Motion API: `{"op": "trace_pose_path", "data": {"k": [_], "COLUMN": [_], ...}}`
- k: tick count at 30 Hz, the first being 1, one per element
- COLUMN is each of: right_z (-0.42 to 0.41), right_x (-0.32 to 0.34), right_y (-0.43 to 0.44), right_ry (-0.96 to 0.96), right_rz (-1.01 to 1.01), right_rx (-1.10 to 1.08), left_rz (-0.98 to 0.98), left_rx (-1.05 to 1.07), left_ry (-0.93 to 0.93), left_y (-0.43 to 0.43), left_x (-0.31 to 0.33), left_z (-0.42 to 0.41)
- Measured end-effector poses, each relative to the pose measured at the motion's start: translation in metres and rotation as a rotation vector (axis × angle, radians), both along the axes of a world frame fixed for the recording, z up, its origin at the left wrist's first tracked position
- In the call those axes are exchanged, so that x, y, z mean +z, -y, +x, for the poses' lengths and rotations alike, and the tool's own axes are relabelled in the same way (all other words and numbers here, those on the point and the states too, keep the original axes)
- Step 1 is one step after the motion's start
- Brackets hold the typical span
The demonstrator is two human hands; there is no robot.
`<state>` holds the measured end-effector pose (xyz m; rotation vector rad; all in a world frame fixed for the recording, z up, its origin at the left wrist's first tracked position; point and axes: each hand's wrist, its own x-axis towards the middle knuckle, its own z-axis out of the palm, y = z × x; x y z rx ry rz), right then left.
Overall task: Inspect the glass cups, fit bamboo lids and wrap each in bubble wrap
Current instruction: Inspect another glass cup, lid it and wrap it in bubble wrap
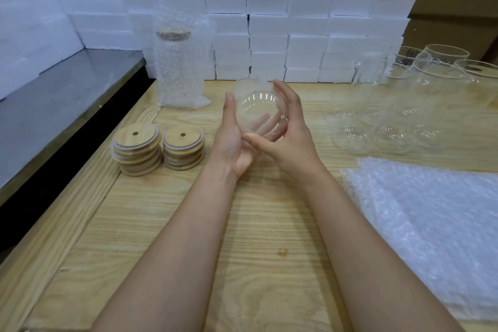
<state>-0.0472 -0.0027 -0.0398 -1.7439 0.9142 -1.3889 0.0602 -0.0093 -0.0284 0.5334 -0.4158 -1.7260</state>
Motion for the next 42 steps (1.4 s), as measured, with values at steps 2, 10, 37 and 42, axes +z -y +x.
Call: {"op": "trace_pose_path", "data": {"k": [2,10,37,42], "right_z": [-0.002,-0.013,0.013,0.015], "right_x": [0.002,0.008,0.006,0.009], "right_y": [0.0,0.004,0.005,0.006], "right_ry": [-0.002,0.09,0.029,0.071], "right_rz": [0.001,0.091,-0.026,-0.029], "right_rx": [0.029,0.174,-0.355,-0.39], "left_rz": [-0.013,-0.147,-0.105,-0.08], "left_rx": [-0.051,-0.083,-0.068,-0.077], "left_ry": [-0.037,-0.056,0.125,0.156], "left_y": [0.0,0.004,-0.004,0.0], "left_x": [0.001,-0.004,0.004,0.006], "left_z": [0.003,0.009,-0.008,-0.007]}}
